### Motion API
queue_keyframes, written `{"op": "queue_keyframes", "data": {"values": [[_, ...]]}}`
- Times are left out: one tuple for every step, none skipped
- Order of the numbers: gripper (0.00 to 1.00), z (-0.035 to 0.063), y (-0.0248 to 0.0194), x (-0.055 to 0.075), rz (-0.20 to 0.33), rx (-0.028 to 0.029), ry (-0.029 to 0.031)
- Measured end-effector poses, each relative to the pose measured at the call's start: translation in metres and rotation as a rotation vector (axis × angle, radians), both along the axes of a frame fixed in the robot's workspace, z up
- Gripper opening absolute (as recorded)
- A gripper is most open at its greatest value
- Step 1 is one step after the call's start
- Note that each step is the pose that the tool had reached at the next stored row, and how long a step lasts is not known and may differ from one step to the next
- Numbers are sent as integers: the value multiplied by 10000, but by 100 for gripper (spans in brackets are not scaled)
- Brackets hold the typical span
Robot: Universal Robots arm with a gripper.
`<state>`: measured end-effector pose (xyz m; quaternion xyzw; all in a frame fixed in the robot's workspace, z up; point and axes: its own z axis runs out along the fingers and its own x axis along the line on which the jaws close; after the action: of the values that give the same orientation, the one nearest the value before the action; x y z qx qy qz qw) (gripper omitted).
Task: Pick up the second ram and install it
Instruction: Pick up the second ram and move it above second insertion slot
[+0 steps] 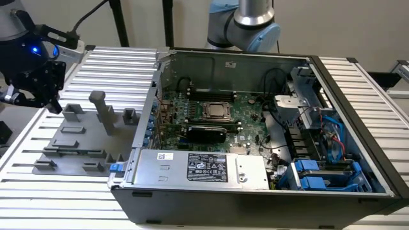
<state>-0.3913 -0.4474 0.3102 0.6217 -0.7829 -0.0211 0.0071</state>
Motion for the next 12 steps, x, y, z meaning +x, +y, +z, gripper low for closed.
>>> {"op": "queue_keyframes", "data": {"values": [[0,-9,0,0,175,-1,0],[0,-18,0,0,340,-1,0],[0,-27,0,0,494,-1,1],[0,-36,0,0,646,0,0],[0,-45,0,0,787,0,0],[0,-53,0,0,912,0,0],[0,-63,0,0,1022,0,-1],[0,-72,-1,0,1111,-1,0],[0,-84,-2,0,1187,-3,0],[0,-95,-6,0,1246,-5,0],[0,-107,-11,1,1298,-8,1],[0,-118,-17,1,1333,-13,2]]}}
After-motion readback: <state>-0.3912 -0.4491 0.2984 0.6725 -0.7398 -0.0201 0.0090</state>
